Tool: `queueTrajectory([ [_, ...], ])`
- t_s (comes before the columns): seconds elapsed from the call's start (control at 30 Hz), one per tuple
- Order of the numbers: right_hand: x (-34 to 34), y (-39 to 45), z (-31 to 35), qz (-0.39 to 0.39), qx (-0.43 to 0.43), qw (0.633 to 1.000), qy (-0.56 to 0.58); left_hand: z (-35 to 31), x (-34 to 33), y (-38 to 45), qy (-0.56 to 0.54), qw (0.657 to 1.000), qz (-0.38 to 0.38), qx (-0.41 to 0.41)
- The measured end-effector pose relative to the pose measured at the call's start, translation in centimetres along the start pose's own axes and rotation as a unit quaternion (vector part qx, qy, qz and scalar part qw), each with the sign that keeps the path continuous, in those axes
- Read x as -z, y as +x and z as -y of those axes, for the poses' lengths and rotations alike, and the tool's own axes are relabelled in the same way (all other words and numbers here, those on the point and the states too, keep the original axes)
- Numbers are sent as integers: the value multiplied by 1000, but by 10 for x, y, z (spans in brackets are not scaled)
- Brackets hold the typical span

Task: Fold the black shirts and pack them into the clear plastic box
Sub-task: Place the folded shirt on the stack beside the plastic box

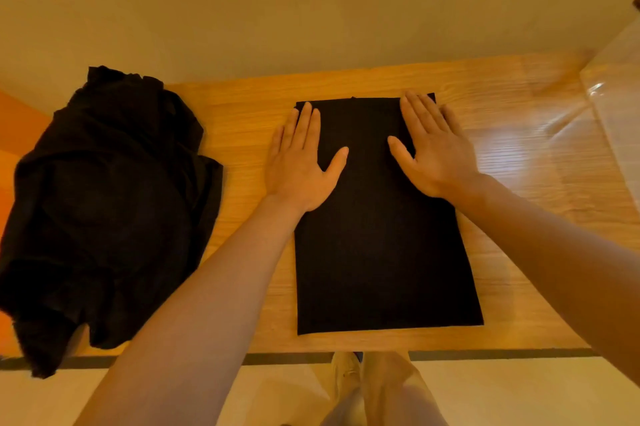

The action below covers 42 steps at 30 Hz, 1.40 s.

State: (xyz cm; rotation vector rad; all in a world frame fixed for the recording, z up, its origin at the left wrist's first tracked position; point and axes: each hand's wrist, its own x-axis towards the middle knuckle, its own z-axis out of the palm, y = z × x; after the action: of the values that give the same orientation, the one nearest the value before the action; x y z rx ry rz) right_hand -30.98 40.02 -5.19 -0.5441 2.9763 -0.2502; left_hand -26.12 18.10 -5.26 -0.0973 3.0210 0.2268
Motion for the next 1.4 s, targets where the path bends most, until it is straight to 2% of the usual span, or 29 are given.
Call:
queueTrajectory([
  [0.37, -5, 2, -12, -12, -43, 999, -3, 5, 2, 5, 22, 999, 8, 28],
  [0.5, 0, 0, -7, -34, -51, 998, 6, 5, 6, -2, -14, 999, -19, 27],
  [0.57, 7, -12, -3, -83, -48, 995, 12, 2, 12, -15, -25, 998, -63, -3],
  [0.67, 21, -48, 14, -118, 27, 992, 47, -8, 20, -51, -42, 991, -88, -86],
  [0.83, 24, -138, 34, -37, 151, 986, 67, -6, 6, -149, -76, 978, -3, -196],
  [0.9, 15, -171, 36, 3, 157, 984, 82, 2, -4, -182, -74, 976, 26, -204],
  [1.03, -9, -227, 34, 33, 163, 983, 72, 21, -15, -226, -71, 972, 15, -223],
  [1.13, -19, -250, 31, 12, 170, 984, 48, 33, -23, -244, -65, 961, -6, -269],
  [1.23, -27, -263, 24, -10, 178, 984, 12, 45, -30, -256, -40, 960, -18, -278],
  [1.4, -42, -271, 12, -66, 158, 984, -52, 49, -36, -261, -29, 955, -118, -270],
])
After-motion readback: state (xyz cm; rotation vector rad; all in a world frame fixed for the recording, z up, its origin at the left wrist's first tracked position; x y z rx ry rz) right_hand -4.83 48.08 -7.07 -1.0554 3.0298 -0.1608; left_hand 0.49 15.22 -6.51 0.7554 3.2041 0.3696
